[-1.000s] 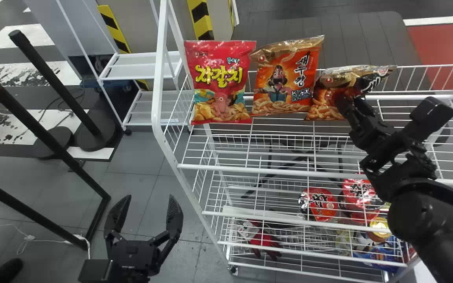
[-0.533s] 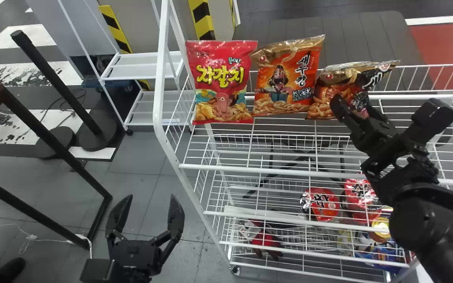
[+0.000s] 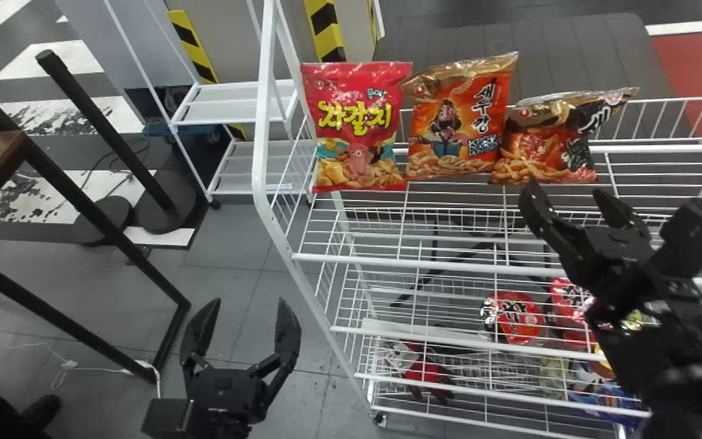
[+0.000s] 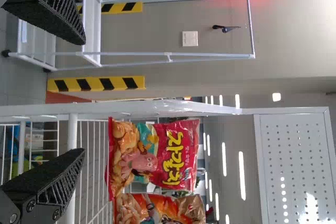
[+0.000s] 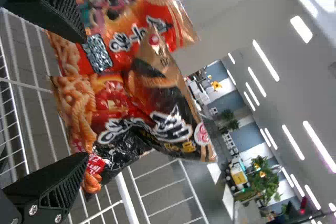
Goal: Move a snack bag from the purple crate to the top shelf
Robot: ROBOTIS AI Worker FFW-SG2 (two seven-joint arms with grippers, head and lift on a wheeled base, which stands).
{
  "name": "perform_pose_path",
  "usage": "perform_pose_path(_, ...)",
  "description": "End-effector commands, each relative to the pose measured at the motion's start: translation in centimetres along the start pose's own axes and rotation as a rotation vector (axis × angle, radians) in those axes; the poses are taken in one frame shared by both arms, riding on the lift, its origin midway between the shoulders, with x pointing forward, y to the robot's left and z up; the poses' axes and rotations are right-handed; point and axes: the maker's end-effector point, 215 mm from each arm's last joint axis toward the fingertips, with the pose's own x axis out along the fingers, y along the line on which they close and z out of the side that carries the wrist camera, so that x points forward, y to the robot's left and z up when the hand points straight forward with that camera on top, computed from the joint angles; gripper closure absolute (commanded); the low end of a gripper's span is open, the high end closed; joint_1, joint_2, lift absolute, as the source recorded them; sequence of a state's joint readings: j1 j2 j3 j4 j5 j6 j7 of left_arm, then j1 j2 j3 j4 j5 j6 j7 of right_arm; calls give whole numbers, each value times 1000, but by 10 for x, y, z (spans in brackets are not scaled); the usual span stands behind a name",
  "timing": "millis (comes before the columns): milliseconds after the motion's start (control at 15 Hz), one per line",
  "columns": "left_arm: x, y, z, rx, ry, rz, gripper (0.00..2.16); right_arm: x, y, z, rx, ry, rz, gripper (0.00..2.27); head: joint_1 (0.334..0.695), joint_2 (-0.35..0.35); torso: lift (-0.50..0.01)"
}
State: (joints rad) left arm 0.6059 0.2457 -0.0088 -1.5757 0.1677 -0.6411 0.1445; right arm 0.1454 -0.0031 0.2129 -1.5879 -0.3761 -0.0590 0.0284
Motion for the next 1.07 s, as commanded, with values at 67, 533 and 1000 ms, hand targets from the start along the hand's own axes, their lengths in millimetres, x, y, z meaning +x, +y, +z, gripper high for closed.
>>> perform_pose_path(67,-1,-6,2,-10,-4,5,83,-56,-3,3,-135,17,-36,49,695,272,0)
perform_pose_path(533,-2,-9,-1,-15,22,13,73,-148,-59,-3,-310,29,-85,29,695,218,0)
perform_pose_path(1000,-3,-26,-5,-18,44,-2,76,-174,-52,-11,-357,26,-73,26,695,180,0)
